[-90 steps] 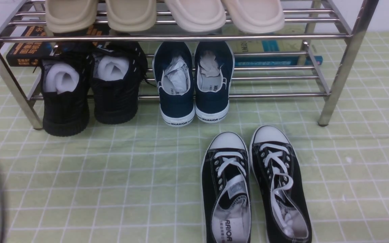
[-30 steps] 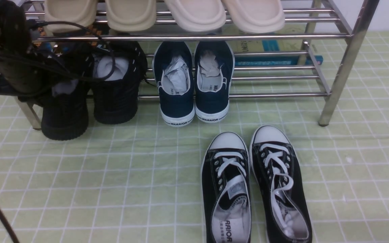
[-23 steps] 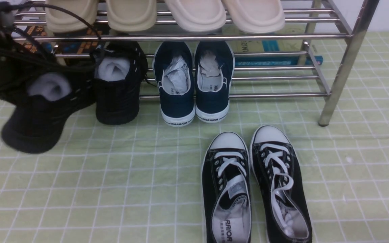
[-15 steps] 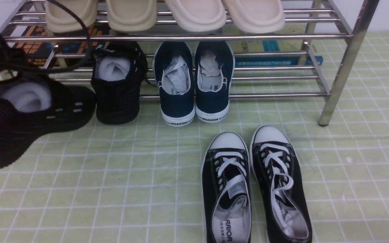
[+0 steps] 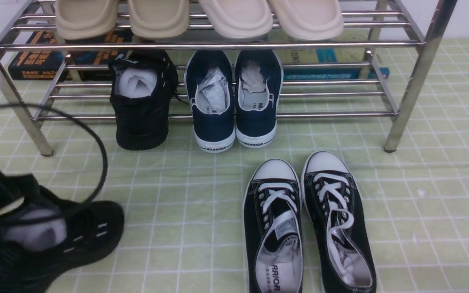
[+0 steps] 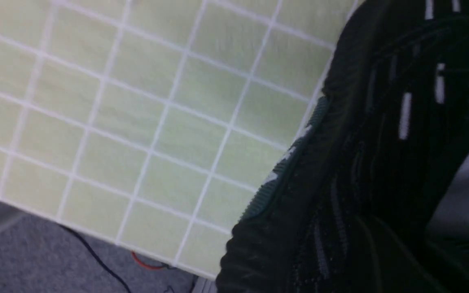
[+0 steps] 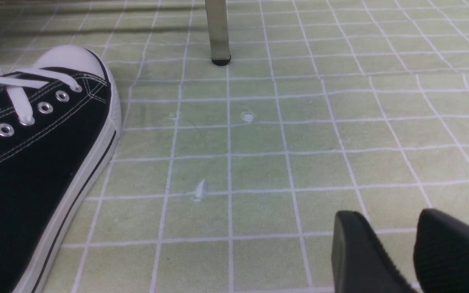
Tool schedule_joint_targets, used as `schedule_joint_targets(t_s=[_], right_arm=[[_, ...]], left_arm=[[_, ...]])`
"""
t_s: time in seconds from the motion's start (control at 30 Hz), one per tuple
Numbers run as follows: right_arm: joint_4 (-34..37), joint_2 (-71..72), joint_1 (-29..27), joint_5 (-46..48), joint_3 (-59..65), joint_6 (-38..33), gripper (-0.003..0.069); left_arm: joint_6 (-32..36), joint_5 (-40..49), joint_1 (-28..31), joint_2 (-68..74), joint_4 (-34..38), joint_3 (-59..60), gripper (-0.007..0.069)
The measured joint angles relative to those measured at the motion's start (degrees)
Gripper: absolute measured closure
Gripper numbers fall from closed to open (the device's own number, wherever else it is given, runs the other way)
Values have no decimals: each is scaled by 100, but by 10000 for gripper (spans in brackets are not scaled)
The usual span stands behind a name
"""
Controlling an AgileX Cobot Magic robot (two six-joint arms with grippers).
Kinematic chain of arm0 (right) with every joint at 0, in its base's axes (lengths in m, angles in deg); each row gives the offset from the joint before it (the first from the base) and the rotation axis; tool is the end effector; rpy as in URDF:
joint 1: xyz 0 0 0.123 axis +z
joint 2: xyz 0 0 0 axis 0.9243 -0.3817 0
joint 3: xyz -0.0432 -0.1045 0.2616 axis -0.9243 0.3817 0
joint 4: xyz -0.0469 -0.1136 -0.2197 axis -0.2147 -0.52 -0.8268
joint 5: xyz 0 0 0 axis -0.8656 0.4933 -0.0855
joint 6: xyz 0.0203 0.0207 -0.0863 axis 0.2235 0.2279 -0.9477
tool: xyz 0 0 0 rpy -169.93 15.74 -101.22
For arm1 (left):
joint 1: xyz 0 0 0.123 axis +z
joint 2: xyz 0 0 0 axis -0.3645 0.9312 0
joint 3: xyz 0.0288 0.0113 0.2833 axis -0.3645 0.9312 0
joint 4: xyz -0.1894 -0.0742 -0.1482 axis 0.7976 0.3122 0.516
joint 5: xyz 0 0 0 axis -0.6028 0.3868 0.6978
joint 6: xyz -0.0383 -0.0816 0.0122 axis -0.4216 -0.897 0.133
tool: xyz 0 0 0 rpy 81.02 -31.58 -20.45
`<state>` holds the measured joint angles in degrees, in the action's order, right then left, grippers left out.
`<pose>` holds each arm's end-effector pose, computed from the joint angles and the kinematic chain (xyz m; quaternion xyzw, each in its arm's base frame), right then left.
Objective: Take the shoes off the shelf with your hand from the green coffee tablecloth.
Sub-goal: 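Set the held shoe down on the floor in front of the rack with the left gripper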
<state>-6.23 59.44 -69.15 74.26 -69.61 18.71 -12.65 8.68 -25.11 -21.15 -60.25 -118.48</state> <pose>0.0521 0.0001 0.1741 0.0396 0.8056 0.0230 0.5907 0.2016 -0.0049 0.2921 -0.1770 0.9741 0.0120 0.1401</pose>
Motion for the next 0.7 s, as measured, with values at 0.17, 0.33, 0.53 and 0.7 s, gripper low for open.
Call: schedule_joint_targets(t_s=[0.17, 0.33, 0.53, 0.7], right_arm=[[0, 0, 0, 0, 0, 0, 421], [0, 0, 0, 0, 0, 0, 421], [0, 0, 0, 0, 0, 0, 421], [0, 0, 0, 0, 0, -5, 421]], left_arm=[[163, -666, 0, 0, 801, 394, 606], [471, -783, 0, 0, 1467, 408, 603], [618, -892, 0, 0, 1952, 414, 601], [627, -1082, 0, 0, 2060, 420, 596]])
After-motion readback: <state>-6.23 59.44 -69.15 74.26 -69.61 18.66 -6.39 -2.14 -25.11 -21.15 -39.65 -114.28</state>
